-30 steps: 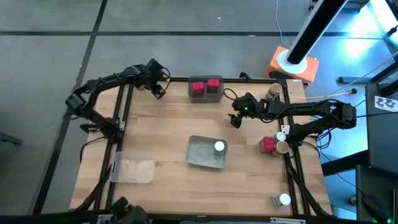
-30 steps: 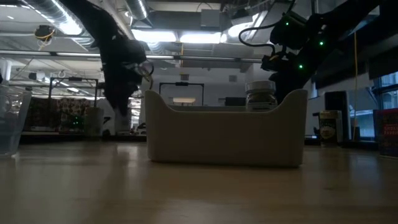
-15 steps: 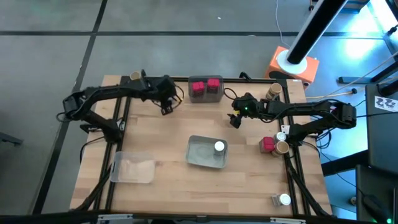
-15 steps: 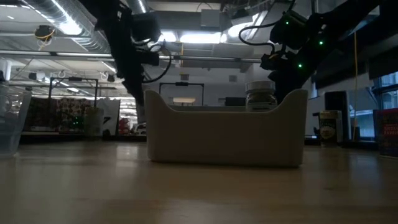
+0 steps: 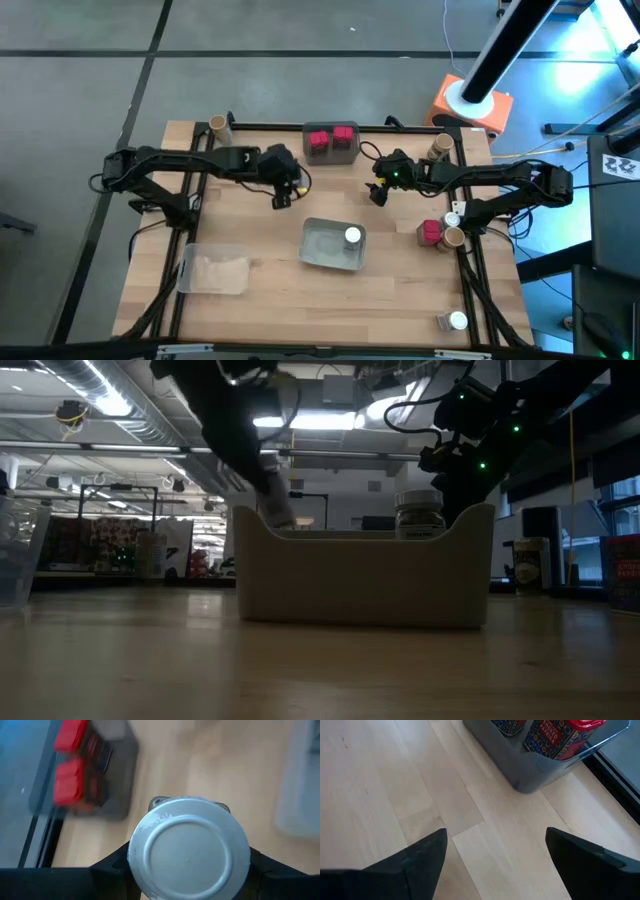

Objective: Sort spices by type
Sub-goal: Put the left white seasoning bottle into the gray bin

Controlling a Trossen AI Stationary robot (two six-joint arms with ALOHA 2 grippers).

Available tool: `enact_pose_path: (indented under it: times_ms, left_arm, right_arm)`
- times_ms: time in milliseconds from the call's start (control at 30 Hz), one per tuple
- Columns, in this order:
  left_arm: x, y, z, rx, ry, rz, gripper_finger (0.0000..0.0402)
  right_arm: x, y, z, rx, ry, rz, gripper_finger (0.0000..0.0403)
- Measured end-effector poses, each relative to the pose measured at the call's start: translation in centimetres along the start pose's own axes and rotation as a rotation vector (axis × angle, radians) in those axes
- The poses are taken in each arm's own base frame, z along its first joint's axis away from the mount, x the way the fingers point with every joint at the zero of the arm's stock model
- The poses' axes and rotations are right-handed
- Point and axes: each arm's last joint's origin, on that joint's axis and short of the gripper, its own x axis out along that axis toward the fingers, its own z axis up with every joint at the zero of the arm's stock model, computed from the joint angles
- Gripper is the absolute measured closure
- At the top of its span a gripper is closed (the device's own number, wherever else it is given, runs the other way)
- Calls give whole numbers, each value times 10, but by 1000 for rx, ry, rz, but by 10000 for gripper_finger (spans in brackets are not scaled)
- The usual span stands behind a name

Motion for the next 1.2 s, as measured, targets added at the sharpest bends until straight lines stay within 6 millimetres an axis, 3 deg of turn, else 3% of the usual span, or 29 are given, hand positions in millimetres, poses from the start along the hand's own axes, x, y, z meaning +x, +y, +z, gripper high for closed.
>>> enact_pose_path:
  times_ms: [233,667,900,1200]
  left_arm:
    - [-11,-40,19,27,-182,-143,210]
    - [-28,-87,38,-54,-386,-264,209]
    - [-10,-115,34,-8,-325,-283,209]
    - [-1,-121,30,-66,-164,-270,208]
  right_arm:
    - [0,0,4,-72,-37,0,65]
    - [0,0,6,-117,-58,0,65]
    - [0,0,6,-118,-55,0,66]
    - [0,0,5,-119,-53,0,65]
